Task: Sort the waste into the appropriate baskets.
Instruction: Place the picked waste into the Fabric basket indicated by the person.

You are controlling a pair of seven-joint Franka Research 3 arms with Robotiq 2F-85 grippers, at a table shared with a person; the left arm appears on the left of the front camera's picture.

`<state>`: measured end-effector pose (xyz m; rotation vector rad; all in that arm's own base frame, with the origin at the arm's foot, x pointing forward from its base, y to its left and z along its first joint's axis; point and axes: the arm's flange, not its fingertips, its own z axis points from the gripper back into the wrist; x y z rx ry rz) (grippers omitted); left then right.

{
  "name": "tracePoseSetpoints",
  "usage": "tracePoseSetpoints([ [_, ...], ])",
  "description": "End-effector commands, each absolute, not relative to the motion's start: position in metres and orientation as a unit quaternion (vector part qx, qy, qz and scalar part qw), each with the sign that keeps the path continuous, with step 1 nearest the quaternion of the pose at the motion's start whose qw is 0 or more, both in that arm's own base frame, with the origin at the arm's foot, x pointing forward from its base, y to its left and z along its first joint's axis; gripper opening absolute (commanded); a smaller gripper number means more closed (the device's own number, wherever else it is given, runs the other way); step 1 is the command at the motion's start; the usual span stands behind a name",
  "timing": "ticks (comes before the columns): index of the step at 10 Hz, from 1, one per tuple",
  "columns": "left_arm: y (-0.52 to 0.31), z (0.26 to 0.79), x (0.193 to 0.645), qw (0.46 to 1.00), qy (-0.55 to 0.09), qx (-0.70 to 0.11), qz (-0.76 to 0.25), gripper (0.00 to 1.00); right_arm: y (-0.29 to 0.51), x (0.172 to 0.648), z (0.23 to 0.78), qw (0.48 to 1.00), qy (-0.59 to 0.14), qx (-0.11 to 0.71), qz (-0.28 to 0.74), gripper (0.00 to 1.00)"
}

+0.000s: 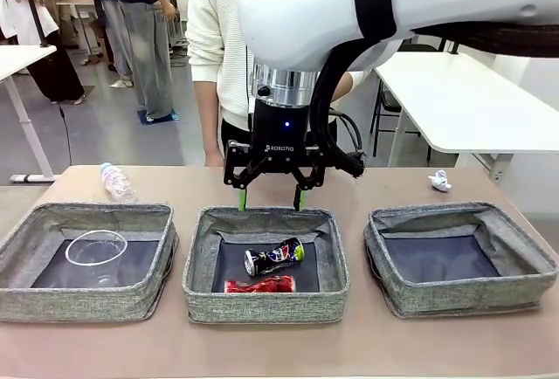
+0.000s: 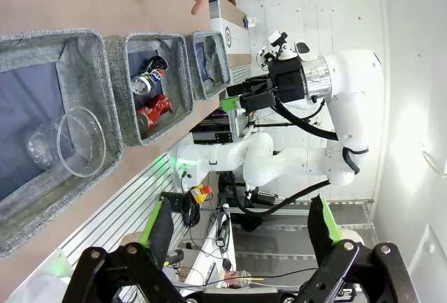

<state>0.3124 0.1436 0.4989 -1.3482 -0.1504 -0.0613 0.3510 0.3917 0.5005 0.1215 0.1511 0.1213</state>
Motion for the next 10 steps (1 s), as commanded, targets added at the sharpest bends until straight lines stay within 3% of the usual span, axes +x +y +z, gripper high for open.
tracePoseSetpoints([
  [1, 0.144, 0.499, 0.309, 0.780, -0.069, -0.621, -0.033, 1.00, 0.386, 0.344, 0.497, 0.993, 0.078, 0.082, 0.042, 1.00],
  [3, 0.144, 0.499, 0.309, 0.780, -0.069, -0.621, -0.033, 1.00, 0.378, 0.346, 0.511, 0.985, 0.091, 0.138, 0.043, 1.00],
  [5, 0.144, 0.499, 0.309, 0.780, -0.069, -0.621, -0.033, 1.00, 0.314, 0.354, 0.563, 0.914, 0.143, 0.379, 0.035, 1.00],
  [6, 0.144, 0.499, 0.309, 0.780, -0.069, -0.621, -0.033, 1.00, 0.243, 0.357, 0.582, 0.836, 0.176, 0.519, 0.002, 1.00],
  [8, 0.144, 0.499, 0.309, 0.780, -0.069, -0.621, -0.033, 1.00, 0.130, 0.337, 0.575, 0.739, 0.105, 0.659, -0.087, 1.00],
  [10, 0.144, 0.499, 0.309, 0.780, -0.069, -0.621, -0.033, 1.00, 0.054, 0.297, 0.563, 0.695, 0.004, 0.701, -0.159, 1.00],
])
